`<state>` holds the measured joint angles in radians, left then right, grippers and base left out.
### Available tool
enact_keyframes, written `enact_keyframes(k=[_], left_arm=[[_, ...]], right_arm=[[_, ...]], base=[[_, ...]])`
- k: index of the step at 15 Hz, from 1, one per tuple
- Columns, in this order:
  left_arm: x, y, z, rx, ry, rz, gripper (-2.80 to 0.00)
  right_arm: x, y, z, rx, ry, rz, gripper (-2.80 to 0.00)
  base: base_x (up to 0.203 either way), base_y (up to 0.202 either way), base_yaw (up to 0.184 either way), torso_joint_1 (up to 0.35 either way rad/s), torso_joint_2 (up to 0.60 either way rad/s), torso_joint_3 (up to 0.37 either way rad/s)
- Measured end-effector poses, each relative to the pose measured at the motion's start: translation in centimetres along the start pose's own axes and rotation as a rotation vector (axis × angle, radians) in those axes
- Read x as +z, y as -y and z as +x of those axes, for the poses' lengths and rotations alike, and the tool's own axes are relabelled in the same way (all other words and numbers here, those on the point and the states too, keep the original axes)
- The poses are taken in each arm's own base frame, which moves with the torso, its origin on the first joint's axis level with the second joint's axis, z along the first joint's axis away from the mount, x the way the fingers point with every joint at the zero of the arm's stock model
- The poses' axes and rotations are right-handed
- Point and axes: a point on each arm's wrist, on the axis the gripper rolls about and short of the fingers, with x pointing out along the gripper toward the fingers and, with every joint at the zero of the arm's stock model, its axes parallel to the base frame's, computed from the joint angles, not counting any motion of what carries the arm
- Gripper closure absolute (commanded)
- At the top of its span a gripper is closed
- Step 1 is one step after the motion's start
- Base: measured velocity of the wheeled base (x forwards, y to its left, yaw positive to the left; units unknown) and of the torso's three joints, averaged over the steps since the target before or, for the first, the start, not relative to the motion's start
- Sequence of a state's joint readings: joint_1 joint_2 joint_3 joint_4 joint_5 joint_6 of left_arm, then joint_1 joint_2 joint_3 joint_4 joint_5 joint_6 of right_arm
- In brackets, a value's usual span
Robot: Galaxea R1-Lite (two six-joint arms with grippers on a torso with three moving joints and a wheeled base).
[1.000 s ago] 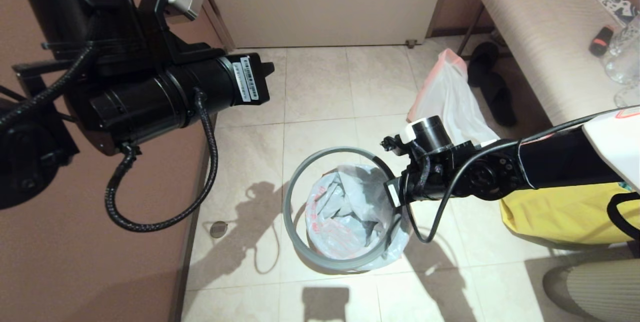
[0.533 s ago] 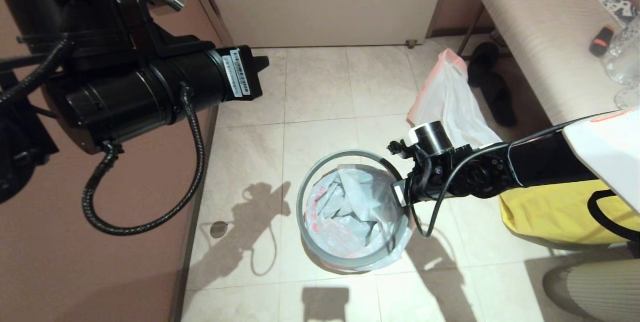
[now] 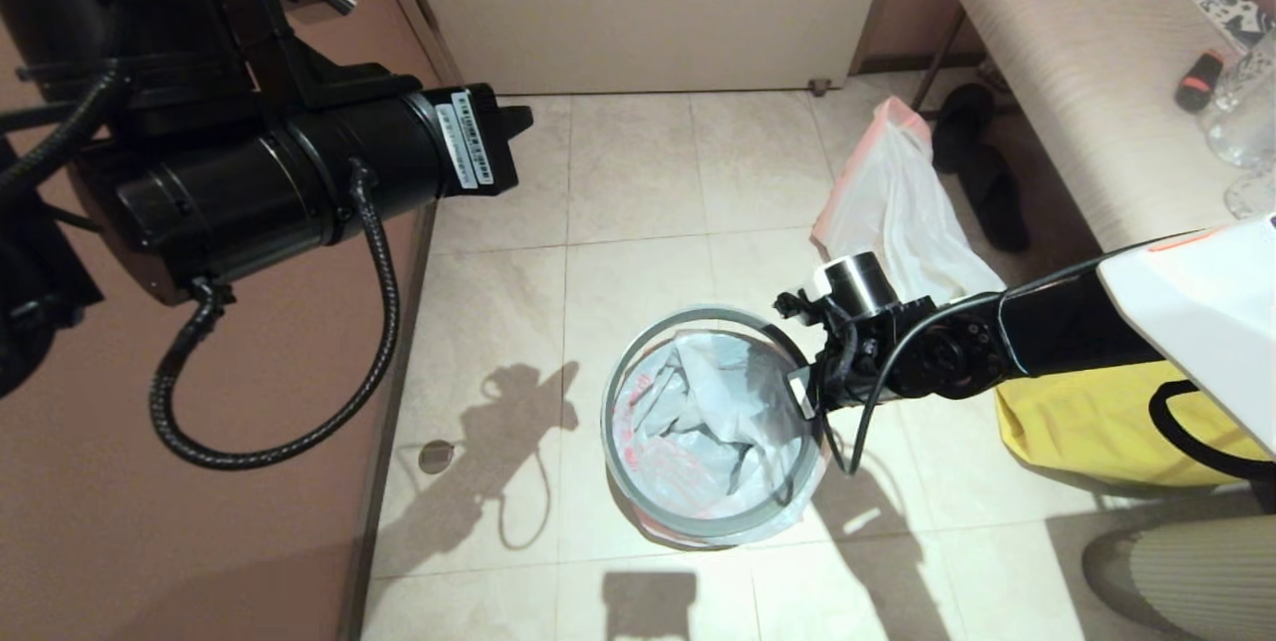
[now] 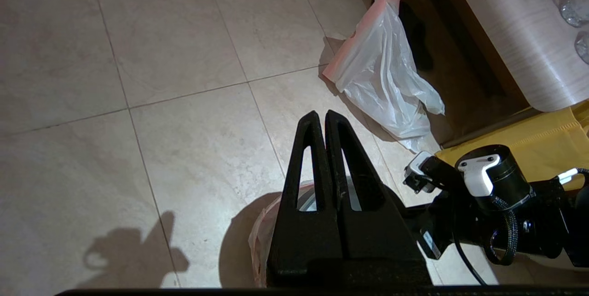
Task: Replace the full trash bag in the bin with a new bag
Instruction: Place the trash can ring on the trash can
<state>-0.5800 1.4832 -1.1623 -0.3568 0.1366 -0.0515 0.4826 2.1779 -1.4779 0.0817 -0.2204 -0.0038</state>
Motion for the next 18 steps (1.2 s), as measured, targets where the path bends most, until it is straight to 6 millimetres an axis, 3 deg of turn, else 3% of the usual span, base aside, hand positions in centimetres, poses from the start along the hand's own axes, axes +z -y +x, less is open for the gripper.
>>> enact_keyframes(k=[9,18], left_arm=[[-0.2,0.1,0.1,-0.003,-0.005,0.001,0.0],[-0.1,0.0,0.2,0.003,-0.005,0.001,0.0]], right_arm=[[-0.7,-0.4,0.7,-0.022,-0.066,-0.023,0.0],[1.3,-1.0,3.2,-0.022,-0.038,-0.019,0.0]], base=[[0.0,0.0,0.0,0.0,0.0,0.0],[0.0,0.0,0.0,0.0,0.0,0.0]])
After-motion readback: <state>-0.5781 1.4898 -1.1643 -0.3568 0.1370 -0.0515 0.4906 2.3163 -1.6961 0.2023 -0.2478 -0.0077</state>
